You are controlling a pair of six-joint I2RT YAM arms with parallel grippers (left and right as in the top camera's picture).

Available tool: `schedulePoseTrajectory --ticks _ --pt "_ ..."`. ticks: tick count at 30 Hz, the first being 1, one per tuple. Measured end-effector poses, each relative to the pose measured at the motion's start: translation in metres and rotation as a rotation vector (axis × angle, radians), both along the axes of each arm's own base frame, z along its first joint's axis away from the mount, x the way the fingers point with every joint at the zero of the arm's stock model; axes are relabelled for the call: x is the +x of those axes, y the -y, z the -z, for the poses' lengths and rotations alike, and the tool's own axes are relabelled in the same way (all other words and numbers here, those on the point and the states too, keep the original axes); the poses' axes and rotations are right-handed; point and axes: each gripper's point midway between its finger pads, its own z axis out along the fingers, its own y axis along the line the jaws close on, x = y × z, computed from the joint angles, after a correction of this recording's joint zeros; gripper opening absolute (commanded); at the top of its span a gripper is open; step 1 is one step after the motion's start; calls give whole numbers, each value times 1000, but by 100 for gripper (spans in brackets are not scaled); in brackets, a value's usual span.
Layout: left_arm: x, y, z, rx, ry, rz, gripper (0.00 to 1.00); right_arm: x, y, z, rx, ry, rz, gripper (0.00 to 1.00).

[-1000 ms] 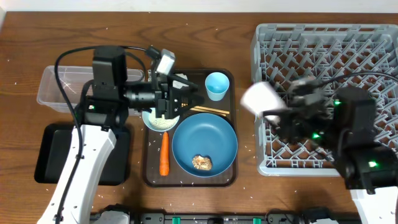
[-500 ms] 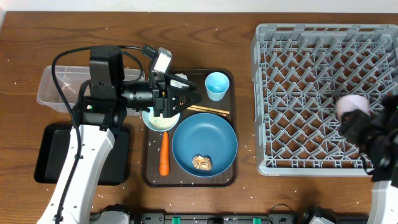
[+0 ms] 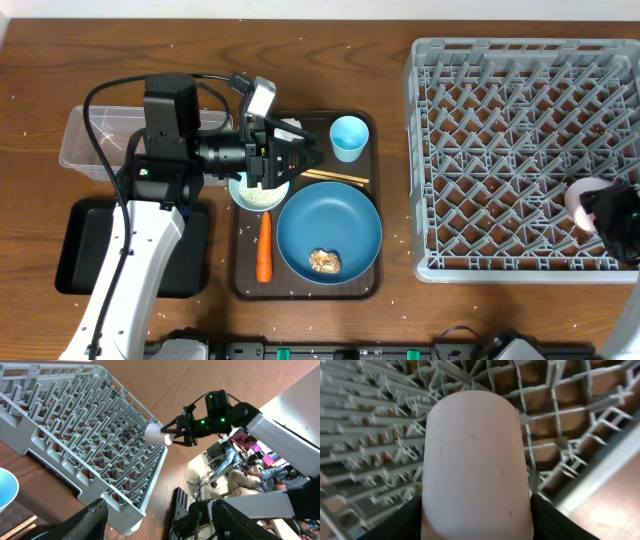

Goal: Sort waste into correct bins and load items into the dishwasher rack
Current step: 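Carry the pink cup with the right gripper into the dish rack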

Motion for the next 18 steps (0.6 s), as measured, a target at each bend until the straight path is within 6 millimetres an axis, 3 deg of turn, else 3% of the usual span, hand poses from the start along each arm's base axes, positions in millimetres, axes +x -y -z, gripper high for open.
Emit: schedulePoseTrajectory --ticks 7,13,18 --pt "-1 0 1 1 -8 0 68 -1 16 -1 54 53 93 56" --pt "2 0 2 10 -8 -13 68 -11 7 5 118 12 126 59" --pt "2 -1 5 18 -24 -22 68 -12 13 13 131 -16 174 65"
